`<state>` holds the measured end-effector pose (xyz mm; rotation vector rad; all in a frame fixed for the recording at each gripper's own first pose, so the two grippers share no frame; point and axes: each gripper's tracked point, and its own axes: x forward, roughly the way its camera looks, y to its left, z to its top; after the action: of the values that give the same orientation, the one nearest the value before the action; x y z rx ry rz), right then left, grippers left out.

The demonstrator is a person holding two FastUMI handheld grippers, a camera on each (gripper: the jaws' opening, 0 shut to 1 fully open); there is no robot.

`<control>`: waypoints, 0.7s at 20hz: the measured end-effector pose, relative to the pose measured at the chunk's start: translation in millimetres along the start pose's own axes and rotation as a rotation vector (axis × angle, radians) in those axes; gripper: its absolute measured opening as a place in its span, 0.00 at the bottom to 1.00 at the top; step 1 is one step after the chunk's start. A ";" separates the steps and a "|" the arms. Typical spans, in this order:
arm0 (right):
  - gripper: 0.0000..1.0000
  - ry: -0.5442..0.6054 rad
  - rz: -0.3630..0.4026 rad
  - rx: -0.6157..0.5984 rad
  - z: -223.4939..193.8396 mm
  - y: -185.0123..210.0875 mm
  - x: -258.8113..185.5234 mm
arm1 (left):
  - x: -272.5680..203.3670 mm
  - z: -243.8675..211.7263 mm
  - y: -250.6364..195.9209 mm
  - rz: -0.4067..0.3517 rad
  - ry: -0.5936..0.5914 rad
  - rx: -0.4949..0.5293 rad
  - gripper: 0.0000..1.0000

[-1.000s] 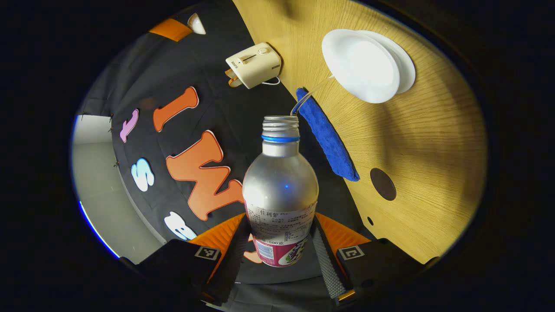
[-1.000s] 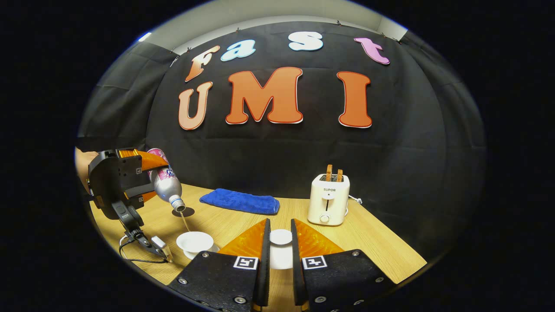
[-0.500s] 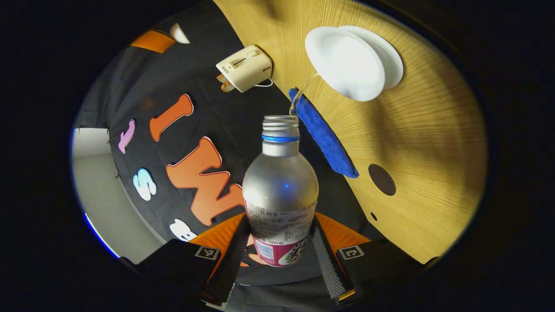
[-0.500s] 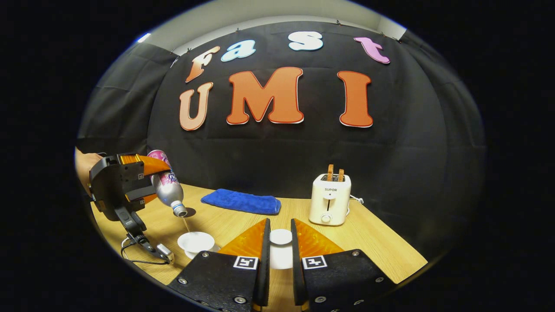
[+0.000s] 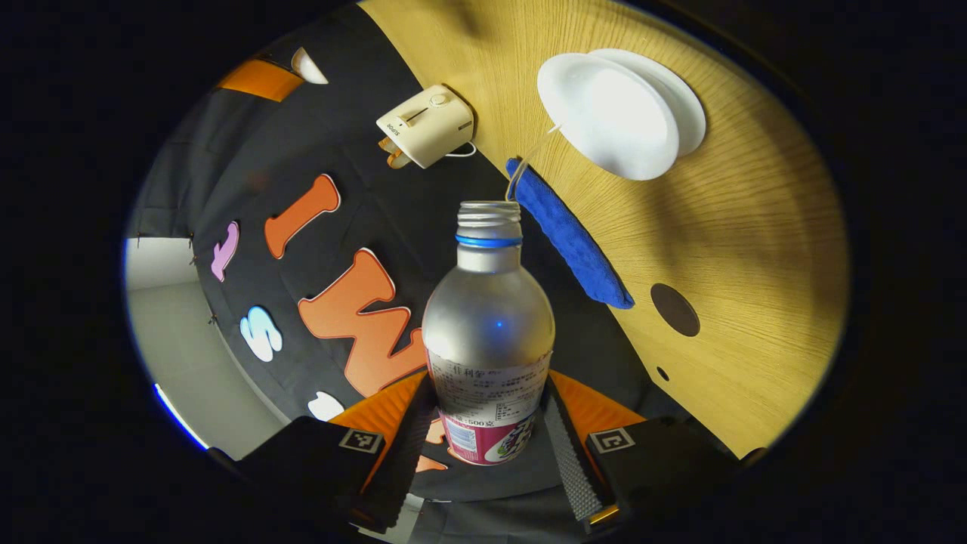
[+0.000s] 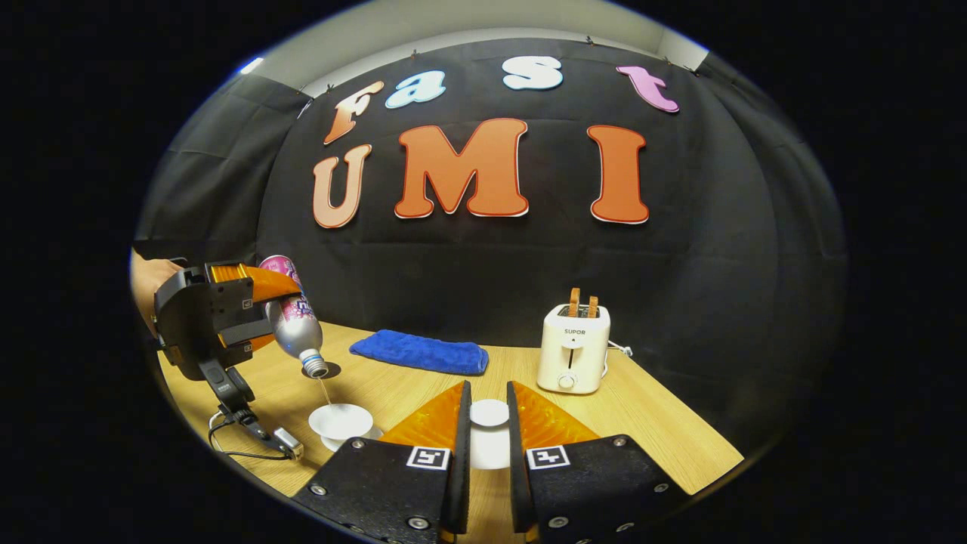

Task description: Open the teacup lid with one hand, grasp the water bottle and pour water into the teacup with the other hand; after pouring, place the water bottle on the coaster and then close the teacup lid.

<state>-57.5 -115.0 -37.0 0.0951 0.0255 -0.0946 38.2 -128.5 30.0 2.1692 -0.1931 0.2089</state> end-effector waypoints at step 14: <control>0.23 0.030 0.022 0.002 -7.9 14.4 4.6 | -2.5 4.7 2.0 0.055 -0.016 -0.139 0.83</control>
<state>-51.7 -100.4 -43.6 0.0992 0.0546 -0.0717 35.7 -133.3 28.4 2.0295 -0.2695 0.2033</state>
